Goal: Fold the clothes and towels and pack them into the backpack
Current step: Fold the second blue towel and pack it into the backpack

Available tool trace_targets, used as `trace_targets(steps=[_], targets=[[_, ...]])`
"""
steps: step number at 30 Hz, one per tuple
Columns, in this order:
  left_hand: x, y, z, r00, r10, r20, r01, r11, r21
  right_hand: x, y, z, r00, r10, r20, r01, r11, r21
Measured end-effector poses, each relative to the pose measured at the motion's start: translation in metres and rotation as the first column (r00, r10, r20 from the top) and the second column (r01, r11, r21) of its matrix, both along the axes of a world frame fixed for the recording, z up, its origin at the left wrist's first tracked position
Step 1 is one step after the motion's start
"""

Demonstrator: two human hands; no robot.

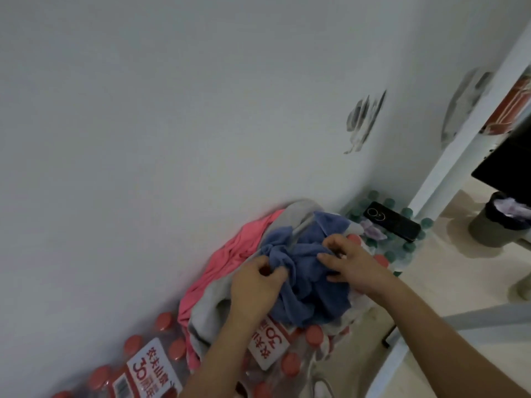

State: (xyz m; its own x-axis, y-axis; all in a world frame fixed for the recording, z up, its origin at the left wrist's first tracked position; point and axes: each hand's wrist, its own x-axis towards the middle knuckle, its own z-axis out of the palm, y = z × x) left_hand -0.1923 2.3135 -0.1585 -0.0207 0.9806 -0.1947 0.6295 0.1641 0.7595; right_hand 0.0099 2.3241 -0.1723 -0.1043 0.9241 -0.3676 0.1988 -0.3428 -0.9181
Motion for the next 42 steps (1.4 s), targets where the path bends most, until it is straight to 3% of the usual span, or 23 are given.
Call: trace_targets(steps=[1,3,5,7,9,11,12,13,15,16,17,19,22,24,28,30,33,35,37,39,40,41,42], targets=[[-0.004,0.000,0.004,0.958,0.106,0.265,-0.096,0.994,-0.051,0.002,0.002,-0.003,0.998,-0.058,0.002,0.058,0.998,0.007],[-0.012,-0.001,0.020,0.713,0.290,0.638,-0.235,0.957,-0.172,0.005,0.006,-0.008,0.974,-0.124,0.191,0.096,0.984,0.151],[-0.019,0.002,0.042,0.507,0.365,0.781,-0.317,0.921,-0.225,0.007,0.010,-0.013,0.868,-0.150,0.474,-0.008,0.949,0.314],[-0.023,0.004,0.069,0.404,0.343,0.848,-0.382,0.905,-0.185,0.007,0.013,-0.009,0.766,-0.147,0.626,-0.093,0.938,0.334],[-0.025,0.002,0.095,0.471,0.303,0.829,-0.436,0.896,-0.081,0.004,0.017,0.003,0.643,-0.111,0.758,-0.171,0.944,0.282],[-0.027,-0.003,0.114,0.637,0.242,0.732,-0.407,0.912,0.053,0.001,0.022,0.016,0.502,-0.092,0.860,-0.274,0.926,0.259],[-0.027,-0.006,0.121,0.711,0.195,0.676,-0.363,0.925,0.115,-0.002,0.024,0.027,0.507,-0.073,0.859,-0.323,0.908,0.268],[-0.027,-0.008,0.127,0.765,0.144,0.627,-0.308,0.938,0.161,-0.006,0.025,0.041,0.613,-0.038,0.789,-0.337,0.891,0.305],[-0.028,-0.011,0.134,0.864,0.027,0.503,-0.166,0.958,0.233,-0.019,0.024,0.081,0.896,0.200,0.397,-0.339,0.886,0.317],[-0.026,-0.012,0.136,0.900,-0.032,0.434,-0.083,0.966,0.244,-0.027,0.023,0.100,0.927,0.352,0.132,-0.376,0.881,0.288],[-0.024,-0.013,0.138,0.921,-0.089,0.381,-0.005,0.971,0.237,-0.036,0.022,0.113,0.891,0.448,-0.071,-0.417,0.871,0.262],[-0.018,-0.016,0.141,0.935,-0.174,0.308,0.105,0.968,0.230,-0.049,0.023,0.123,0.831,0.483,-0.274,-0.429,0.872,0.235],[-0.018,-0.018,0.139,0.979,-0.093,0.182,0.030,0.946,0.322,-0.062,0.028,0.134,0.912,0.370,-0.177,-0.287,0.883,0.370],[-0.023,-0.021,0.136,0.979,-0.009,0.203,-0.057,0.947,0.315,-0.062,0.033,0.138,0.935,0.307,-0.180,-0.203,0.876,0.438],[-0.033,-0.031,0.131,0.999,-0.040,0.004,0.037,0.957,0.289,-0.059,0.039,0.149,0.974,0.222,-0.053,-0.150,0.797,0.585],[-0.040,-0.036,0.128,0.989,-0.030,-0.147,0.074,0.950,0.303,-0.058,0.043,0.147,0.990,0.138,-0.019,-0.098,0.786,0.611],[-0.054,-0.046,0.123,0.981,0.004,-0.193,0.050,0.959,0.277,-0.054,0.045,0.150,0.999,0.021,-0.036,0.005,0.796,0.605],[-0.066,-0.053,0.119,0.981,0.028,-0.194,0.024,0.966,0.256,-0.049,0.039,0.154,0.995,0.100,0.021,-0.093,0.800,0.592],[-0.080,-0.059,0.121,0.988,0.049,-0.147,-0.014,0.973,0.231,-0.041,0.032,0.157,0.901,0.334,0.279,-0.431,0.767,0.475],[-0.092,-0.064,0.124,0.999,0.023,-0.043,-0.015,0.984,0.177,-0.039,0.024,0.155,0.617,0.502,0.606,-0.749,0.610,0.258],[-0.097,-0.066,0.128,1.000,-0.017,-0.009,0.018,0.990,0.137,-0.042,0.021,0.153,0.503,0.518,0.692,-0.817,0.546,0.186],[-0.102,-0.068,0.130,0.997,-0.076,0.004,0.075,0.994,0.081,-0.043,0.017,0.154,0.477,0.530,0.702,-0.833,0.527,0.168],[-0.106,-0.070,0.134,0.988,-0.152,0.020,0.152,0.988,0.003,-0.045,0.014,0.159,0.511,0.553,0.658,-0.819,0.546,0.176]])
